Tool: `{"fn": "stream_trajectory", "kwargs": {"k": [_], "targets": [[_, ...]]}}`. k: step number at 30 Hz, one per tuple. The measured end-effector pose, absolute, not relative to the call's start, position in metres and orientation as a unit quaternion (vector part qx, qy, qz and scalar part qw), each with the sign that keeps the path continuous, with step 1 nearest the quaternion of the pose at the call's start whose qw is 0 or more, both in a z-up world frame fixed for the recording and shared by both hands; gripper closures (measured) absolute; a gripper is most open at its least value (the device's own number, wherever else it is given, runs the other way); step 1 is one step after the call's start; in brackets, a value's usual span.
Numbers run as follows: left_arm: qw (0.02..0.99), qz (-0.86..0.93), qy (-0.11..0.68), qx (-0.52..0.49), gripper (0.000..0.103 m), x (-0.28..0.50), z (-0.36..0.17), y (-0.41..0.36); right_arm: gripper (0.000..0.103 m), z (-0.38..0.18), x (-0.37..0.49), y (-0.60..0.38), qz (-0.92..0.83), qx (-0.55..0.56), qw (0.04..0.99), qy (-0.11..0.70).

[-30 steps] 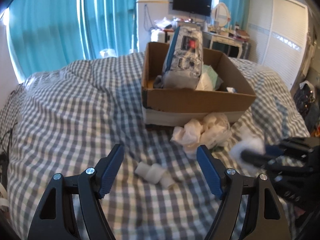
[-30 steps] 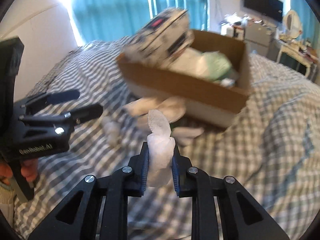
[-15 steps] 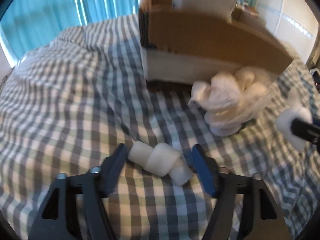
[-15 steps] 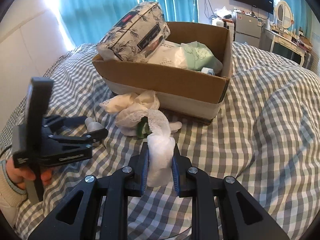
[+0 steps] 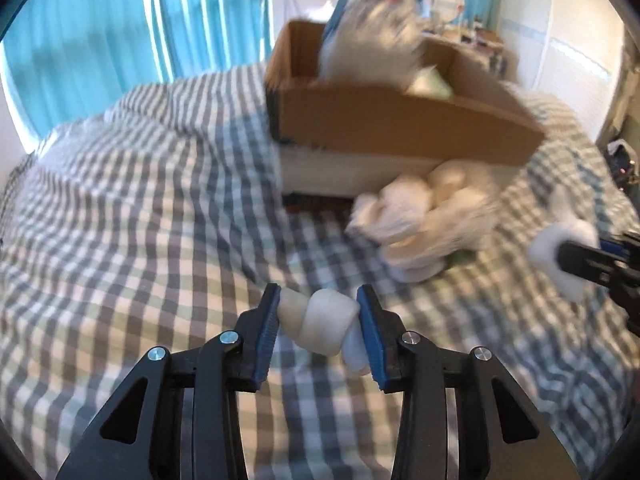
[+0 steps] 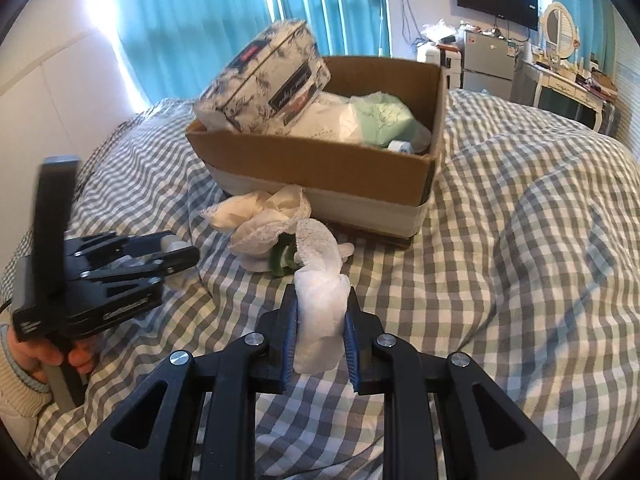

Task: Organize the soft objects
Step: 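Grasp the white cotton pad with the right gripper while the left grasps another pad, then carry both cotton pads over the box and release them inside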

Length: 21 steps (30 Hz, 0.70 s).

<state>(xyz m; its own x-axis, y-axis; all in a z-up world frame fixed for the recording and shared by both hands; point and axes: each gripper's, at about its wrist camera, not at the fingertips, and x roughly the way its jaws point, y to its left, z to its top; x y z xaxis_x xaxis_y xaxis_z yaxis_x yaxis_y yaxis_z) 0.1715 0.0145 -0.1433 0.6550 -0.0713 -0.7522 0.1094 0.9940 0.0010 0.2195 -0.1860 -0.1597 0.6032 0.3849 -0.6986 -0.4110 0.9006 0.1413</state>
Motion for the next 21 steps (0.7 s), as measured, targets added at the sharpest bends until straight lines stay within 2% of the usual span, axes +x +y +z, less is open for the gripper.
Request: {"fn": "stream_trajectory", "kwargs": {"k": [12, 21], "targets": [[0.921, -0.066, 0.383, 0.000, 0.065, 0.142, -0.102, 0.012, 0.083, -0.134, 0.193, -0.198, 0.214, -0.015, 0.908, 0.360], [0.944, -0.097, 0.314, 0.001, 0.065, 0.146, -0.021, -0.007, 0.083, -0.070, 0.197, -0.207, 0.211, -0.024, 0.927, 0.308]]}}
